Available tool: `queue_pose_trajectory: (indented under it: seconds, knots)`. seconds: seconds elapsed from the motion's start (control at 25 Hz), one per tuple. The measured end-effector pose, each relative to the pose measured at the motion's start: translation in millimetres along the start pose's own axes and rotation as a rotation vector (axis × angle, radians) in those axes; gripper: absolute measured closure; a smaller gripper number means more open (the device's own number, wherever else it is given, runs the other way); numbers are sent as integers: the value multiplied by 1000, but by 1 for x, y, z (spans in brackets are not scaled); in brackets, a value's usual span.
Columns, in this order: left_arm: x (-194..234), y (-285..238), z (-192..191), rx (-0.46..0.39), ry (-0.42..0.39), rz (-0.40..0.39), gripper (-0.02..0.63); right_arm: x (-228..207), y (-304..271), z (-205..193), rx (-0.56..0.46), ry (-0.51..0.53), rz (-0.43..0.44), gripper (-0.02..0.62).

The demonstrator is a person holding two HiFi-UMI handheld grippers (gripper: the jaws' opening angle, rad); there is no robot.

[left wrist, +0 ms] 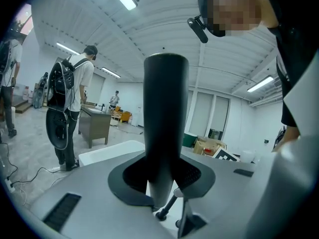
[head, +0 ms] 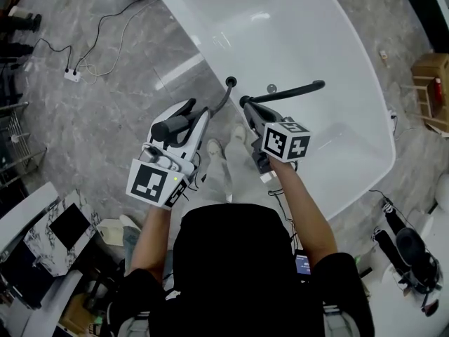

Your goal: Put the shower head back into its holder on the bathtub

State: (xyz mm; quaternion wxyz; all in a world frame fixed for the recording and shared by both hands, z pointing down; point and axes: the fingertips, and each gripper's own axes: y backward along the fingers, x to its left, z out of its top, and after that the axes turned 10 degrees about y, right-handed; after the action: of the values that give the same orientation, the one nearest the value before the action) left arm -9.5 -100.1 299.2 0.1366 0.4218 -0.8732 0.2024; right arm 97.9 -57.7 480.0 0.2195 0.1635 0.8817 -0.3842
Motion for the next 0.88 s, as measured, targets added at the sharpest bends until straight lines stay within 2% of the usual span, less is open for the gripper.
queue_pose_trajectory:
  seconds: [0.32, 0.52, 0.88]
  knots:
    - [19, -32, -27, 38, 14, 4, 485, -16, -5, -2, 14, 87, -30, 572]
    - [37, -51, -44, 53, 52, 14, 485, -24, -15, -4, 17, 86, -24, 572]
    - [62, -92, -91, 88, 35, 34, 485, -49, -29, -20, 58, 81, -54, 572]
